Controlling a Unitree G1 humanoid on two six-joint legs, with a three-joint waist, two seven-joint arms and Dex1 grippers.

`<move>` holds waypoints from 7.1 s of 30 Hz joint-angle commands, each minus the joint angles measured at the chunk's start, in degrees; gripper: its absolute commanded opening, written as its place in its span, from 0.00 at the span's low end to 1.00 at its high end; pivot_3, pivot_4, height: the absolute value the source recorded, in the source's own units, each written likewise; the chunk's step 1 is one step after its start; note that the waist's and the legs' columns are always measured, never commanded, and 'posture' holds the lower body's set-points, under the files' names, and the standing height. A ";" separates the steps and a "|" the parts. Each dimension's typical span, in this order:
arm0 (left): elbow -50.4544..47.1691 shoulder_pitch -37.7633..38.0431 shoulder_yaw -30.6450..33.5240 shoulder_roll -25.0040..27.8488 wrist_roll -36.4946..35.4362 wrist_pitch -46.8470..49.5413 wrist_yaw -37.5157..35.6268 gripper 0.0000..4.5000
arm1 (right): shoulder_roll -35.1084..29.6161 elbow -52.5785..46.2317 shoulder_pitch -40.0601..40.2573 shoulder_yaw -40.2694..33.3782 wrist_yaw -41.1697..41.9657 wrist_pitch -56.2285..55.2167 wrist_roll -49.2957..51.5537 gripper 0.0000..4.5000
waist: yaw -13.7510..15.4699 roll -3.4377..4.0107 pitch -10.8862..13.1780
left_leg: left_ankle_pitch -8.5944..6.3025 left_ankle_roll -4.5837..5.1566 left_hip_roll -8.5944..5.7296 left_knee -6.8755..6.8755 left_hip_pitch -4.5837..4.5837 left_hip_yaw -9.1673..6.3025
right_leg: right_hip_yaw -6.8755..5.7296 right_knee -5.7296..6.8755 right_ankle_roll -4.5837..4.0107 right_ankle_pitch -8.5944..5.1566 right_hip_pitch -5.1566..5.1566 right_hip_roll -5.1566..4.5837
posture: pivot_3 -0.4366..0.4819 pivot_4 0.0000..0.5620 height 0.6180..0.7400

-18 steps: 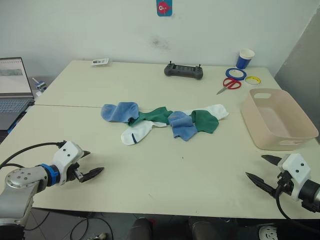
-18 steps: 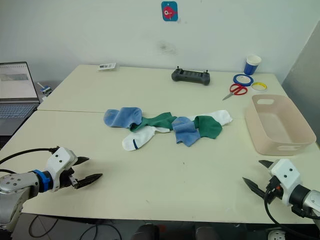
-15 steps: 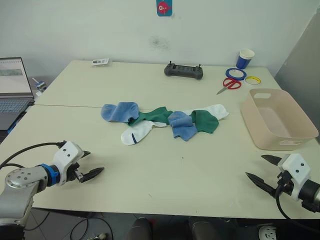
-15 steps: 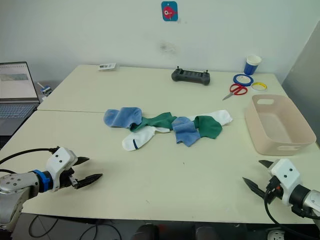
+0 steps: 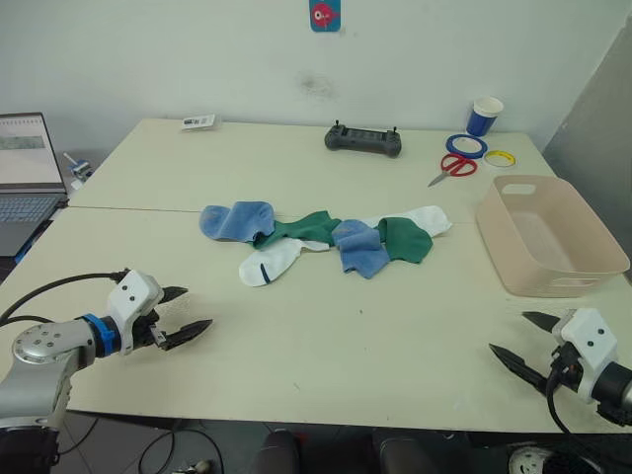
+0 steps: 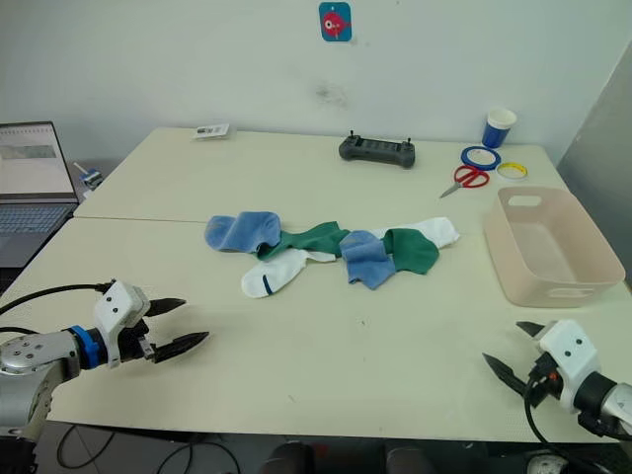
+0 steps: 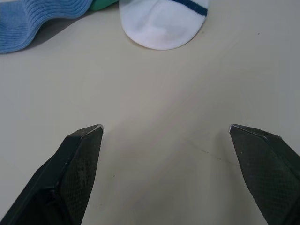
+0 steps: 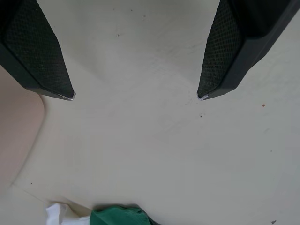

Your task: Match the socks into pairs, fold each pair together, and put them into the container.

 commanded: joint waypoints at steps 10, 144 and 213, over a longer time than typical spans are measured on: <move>-5.22 0.52 1.37 0.35 -2.25 5.12 0.38 1.00 | 0.70 -4.99 0.03 -2.17 -1.38 2.20 1.45 1.00 | -0.01 0.00 0.00 | 0.00 0.00 0.01 0.01 0.01 -0.01 | -0.01 0.01 0.00 0.00 0.00 0.00 | 0.48 0.27 1.00; 21.72 -35.97 -37.11 -17.95 26.08 -48.82 -6.68 0.37 | -8.60 -24.04 -6.74 14.12 2.07 9.54 -3.04 0.56 | 0.08 -0.05 0.07 | 0.02 0.02 -0.08 0.30 -0.16 -0.17 | -0.06 -0.02 0.28 0.17 0.11 0.10 | 0.48 0.27 1.00; 4.75 -36.36 -39.54 -8.84 3.74 19.49 -19.92 0.00 | -1.36 -13.44 -22.65 24.73 -19.66 37.61 17.92 0.05 | 0.17 -0.05 0.04 | 0.01 0.08 -0.07 0.46 -0.44 -0.40 | -0.15 0.05 0.10 0.03 -0.07 0.21 | 0.48 0.27 1.00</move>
